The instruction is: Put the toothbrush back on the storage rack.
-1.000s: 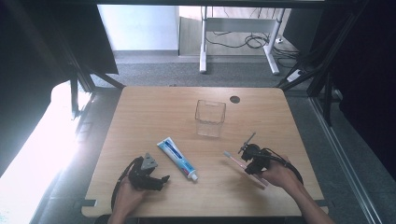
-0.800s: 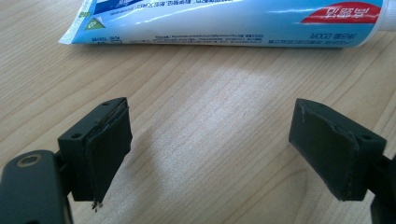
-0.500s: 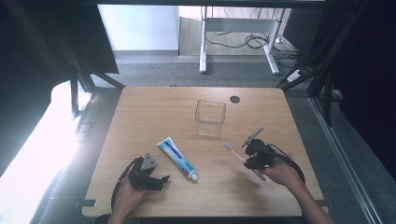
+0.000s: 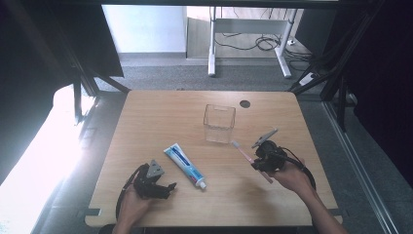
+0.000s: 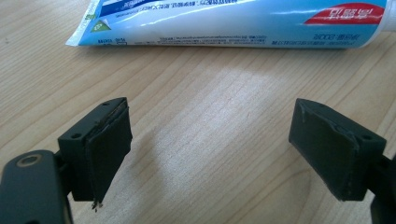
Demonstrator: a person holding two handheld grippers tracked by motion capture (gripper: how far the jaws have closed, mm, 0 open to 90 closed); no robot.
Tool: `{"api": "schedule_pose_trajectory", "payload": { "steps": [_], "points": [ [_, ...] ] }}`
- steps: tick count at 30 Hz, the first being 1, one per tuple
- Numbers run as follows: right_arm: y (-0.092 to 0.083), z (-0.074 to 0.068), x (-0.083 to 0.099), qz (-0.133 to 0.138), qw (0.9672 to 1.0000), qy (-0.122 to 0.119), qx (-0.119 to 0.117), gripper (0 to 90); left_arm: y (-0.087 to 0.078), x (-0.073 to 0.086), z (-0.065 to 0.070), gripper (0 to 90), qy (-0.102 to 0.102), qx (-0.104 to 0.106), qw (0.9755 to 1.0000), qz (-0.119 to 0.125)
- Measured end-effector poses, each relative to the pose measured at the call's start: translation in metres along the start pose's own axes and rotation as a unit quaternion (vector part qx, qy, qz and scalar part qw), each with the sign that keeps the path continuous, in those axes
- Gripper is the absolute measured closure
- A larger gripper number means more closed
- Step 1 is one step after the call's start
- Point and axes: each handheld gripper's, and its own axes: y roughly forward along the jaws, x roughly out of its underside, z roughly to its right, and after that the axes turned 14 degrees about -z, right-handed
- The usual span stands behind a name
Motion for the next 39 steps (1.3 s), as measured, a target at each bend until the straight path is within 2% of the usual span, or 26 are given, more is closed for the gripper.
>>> {"api": "schedule_pose_trajectory", "payload": {
  "steps": [6,11,22,39],
  "points": [
    [-0.005,0.000,-0.009,0.024,0.9997,0.005,-0.005,79.3,0.000,0.000,-0.001,13.4,0.000,-0.001,1.0000,0.001],
    [-0.008,0.001,-0.014,0.035,0.9994,0.001,-0.006,79.3,-0.002,0.001,-0.001,13.2,-0.008,-0.007,0.9999,0.006],
    [-0.019,0.007,-0.031,0.075,0.9970,0.012,-0.009,79.3,-0.001,0.000,0.000,13.2,-0.002,-0.005,1.0000,0.004],
    [-0.016,0.018,-0.049,0.110,0.9932,0.034,-0.013,79.3,-0.001,0.000,0.000,13.3,-0.002,-0.003,1.0000,0.006]
  ]
}}
